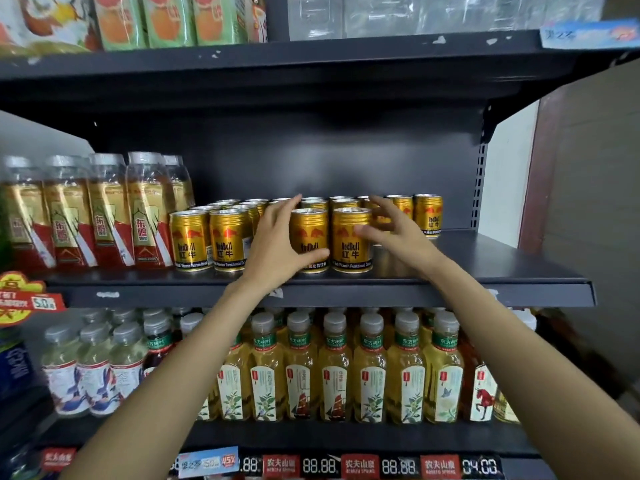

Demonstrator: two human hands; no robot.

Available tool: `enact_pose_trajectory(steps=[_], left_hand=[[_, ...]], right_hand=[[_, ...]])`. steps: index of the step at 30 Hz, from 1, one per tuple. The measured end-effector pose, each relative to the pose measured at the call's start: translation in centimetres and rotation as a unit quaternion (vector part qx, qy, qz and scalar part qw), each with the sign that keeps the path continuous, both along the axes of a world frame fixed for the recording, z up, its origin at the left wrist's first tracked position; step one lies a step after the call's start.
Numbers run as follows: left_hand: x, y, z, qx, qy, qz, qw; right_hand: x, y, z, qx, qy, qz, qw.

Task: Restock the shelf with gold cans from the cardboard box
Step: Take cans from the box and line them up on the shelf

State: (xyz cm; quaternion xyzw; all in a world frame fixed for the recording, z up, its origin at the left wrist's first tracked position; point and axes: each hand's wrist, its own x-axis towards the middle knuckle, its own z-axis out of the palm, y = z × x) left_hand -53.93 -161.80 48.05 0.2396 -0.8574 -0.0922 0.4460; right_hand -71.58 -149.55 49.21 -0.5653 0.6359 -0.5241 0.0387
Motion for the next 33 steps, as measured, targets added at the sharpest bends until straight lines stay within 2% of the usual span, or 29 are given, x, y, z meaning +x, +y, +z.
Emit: enact_pose_trajectory(steps=[2,4,7,12,15,21,27,33], left_hand=[[0.8,0.1,-0.1,-0.109,-0.062,0.030,0.992],[1.0,0.0,0.4,-0.148,-0.093,0.052,0.983],[0.2,-0.4,1.0,-0.152,-0.104,0.082,0.979],[-1.1,-1.9,1.1,-0.130,-0.099,0.119,0.979],[-1.3,-2.9,0.9,-0.119,-0.099,0.132,0.979],[-1.2,-4.6,0.3,-0.097,-0.107,0.120,0.982],[-1.6,-4.9,0.2,-0.073,-0.137,0.150,0.976],[-1.5,-5.2,0.1,-0.076,-0.125,0.140,0.979]], right_hand=[[0.3,0.2,-0.7,0.005,0.136,-0.068,0.988],[0.9,-0.2,-1.0,-0.006,0.173,-0.105,0.979],[1.5,-1.4,-0.6,-0.011,0.171,-0.134,0.976],[1.8,-4.5,0.2,0.033,0.122,-0.126,0.984],[1.9,-6.4,0.7,0.061,0.123,-0.134,0.981],[2.5,-9.1,1.2,0.082,0.120,-0.125,0.982],[3.1,-10.4,1.2,0.093,0.121,-0.136,0.979],[2.9,-10.7,1.1,0.099,0.121,-0.134,0.978]])
